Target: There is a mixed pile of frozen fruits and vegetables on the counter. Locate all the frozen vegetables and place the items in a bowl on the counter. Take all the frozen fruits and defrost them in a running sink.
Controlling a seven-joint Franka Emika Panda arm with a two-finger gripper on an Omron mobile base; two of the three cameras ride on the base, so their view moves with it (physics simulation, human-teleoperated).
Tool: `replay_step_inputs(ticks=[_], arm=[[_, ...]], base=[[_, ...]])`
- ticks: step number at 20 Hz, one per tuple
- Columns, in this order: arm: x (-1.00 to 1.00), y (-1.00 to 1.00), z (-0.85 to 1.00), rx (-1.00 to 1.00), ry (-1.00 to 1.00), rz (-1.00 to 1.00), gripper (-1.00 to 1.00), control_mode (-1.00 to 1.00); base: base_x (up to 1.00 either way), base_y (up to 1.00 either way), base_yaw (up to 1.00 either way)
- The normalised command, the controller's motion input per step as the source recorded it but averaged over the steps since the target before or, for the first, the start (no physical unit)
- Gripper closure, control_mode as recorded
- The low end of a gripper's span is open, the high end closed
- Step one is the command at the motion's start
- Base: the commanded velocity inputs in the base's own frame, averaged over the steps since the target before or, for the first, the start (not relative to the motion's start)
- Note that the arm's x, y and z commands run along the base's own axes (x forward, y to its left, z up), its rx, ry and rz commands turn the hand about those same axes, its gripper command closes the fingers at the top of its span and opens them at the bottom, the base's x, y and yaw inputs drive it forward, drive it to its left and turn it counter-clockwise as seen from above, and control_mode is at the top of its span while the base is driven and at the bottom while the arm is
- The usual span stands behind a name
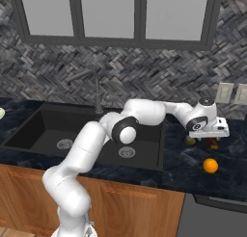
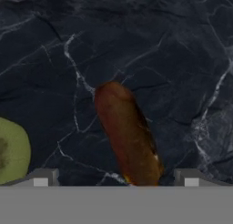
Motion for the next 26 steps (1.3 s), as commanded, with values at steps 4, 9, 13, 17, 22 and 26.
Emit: replay_step_inputs(ticks=[4, 9, 13, 17, 22, 26], arm=[[0.11, 0.0, -0.23, 0.0, 0.05, 0.0, -1.0, -1.0], [0.1, -0.01, -0.23, 0.0, 0.04, 0.0, -1.0, -1.0], [0.1, -0.14, -0.17, 0.0, 0.01, 0.0, -1.0, -1.0], [0.17, -0.21, -0.12, 0.0, 0.01, 0.0, -1.0, -1.0], [0.22, -0.17, -0.13, 0.0, 0.02, 0.0, -1.0, -1.0], [0.23, -0.09, -0.14, 0.0, 0.03, 0.0, 1.0, -1.0]], base=[[0.0, 0.0, 0.0], [0.0, 0.0, 0.0], [0.0, 0.0, 0.0], [0.0, 0.0, 0.0], [0.0, 0.0, 0.0], [0.0, 0.0, 0.0]])
